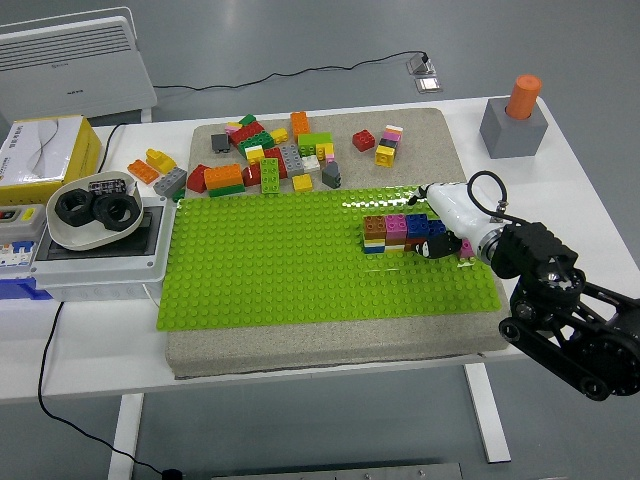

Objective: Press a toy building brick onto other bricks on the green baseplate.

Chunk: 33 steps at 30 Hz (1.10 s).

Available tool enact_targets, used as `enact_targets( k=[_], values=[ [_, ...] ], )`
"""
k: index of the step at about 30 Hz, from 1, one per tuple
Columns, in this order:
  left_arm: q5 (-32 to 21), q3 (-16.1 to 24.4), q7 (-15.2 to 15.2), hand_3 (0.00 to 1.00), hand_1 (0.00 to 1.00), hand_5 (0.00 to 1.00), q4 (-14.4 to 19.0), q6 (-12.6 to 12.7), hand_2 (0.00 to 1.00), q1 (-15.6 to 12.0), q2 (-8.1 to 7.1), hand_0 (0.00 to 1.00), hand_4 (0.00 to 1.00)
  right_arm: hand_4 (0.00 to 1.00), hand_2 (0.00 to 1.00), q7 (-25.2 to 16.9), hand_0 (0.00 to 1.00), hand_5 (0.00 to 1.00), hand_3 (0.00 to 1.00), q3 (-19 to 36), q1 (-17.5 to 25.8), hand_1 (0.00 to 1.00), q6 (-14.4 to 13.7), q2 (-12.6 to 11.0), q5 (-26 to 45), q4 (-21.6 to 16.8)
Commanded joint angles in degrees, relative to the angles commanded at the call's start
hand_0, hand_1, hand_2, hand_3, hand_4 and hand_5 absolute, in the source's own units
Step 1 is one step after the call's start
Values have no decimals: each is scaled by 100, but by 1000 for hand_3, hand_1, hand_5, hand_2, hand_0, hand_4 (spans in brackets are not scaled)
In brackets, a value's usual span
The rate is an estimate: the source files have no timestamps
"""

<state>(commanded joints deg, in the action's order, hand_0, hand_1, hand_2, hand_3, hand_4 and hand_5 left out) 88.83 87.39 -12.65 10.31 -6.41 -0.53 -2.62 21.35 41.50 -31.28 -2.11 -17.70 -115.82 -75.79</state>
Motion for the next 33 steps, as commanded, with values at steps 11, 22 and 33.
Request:
enact_targets(
  k=[11,22,33],
  values=[
    [-5,-1,31,779,410,998,0,2,563,-8,-6,718,939,896,841,-883,803,482,525,469,874,844,-1282,-92,192,-570],
    [1,1,35,779,409,998,0,5,562,-20,15,718,940,872,852,-1622,809,491,504,888,1617,874,-2672,245,-57,-328],
    [8,-11,31,778,408,998,0,0,562,-16,15,718,946,843,860,-1476,812,505,528,680,1427,877,-2706,325,-194,16]
  ],
)
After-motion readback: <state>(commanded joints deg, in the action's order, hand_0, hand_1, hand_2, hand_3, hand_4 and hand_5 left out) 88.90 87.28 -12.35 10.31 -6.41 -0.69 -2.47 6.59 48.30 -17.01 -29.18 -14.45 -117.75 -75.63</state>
